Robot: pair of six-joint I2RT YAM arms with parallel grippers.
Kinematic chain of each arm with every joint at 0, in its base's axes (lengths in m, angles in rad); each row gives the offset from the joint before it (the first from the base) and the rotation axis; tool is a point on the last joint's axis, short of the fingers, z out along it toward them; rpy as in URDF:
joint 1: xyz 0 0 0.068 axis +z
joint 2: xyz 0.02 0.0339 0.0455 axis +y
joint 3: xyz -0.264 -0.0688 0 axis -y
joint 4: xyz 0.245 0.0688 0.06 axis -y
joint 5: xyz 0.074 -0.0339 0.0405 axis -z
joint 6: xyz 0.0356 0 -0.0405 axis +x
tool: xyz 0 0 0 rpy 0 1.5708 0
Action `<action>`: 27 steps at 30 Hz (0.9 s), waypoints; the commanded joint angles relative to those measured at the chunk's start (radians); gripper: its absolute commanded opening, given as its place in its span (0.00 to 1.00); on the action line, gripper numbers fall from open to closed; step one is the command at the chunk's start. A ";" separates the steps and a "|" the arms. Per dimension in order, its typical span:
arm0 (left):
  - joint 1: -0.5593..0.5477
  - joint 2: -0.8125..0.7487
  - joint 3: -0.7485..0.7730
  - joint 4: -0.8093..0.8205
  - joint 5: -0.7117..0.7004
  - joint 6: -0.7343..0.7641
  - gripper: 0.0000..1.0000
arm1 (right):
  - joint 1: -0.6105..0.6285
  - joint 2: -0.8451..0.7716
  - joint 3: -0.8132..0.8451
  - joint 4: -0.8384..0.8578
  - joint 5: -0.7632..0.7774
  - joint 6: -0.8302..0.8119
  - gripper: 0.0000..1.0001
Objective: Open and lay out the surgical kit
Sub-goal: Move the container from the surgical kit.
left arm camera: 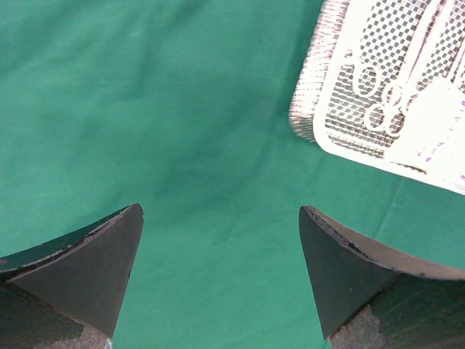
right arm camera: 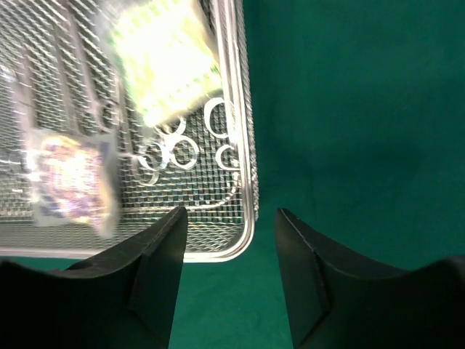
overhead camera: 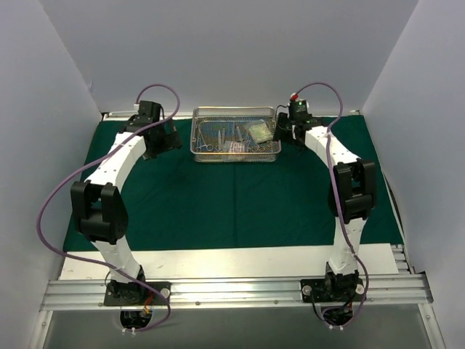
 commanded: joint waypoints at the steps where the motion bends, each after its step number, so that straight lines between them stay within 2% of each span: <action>1: -0.036 0.059 0.086 0.026 -0.023 0.003 0.98 | 0.011 0.045 -0.006 -0.040 0.041 0.005 0.47; 3: -0.058 0.099 0.123 0.026 -0.035 0.009 0.99 | 0.016 0.069 -0.005 -0.037 0.047 0.001 0.45; 7: -0.084 0.164 0.177 0.032 -0.054 0.027 1.00 | 0.020 0.109 0.004 -0.025 0.054 -0.002 0.35; 9: -0.095 0.199 0.203 0.038 -0.057 0.034 0.94 | 0.020 0.130 0.012 -0.017 0.050 -0.001 0.32; 19: -0.115 0.351 0.338 0.035 -0.095 0.063 0.88 | 0.027 0.181 0.066 -0.023 0.060 -0.010 0.21; 24: -0.122 0.409 0.393 0.014 -0.120 0.086 0.79 | 0.033 0.195 0.098 -0.035 0.061 -0.013 0.15; 27: -0.124 0.435 0.404 0.014 -0.112 0.098 0.67 | 0.039 0.203 0.112 -0.040 0.061 -0.016 0.12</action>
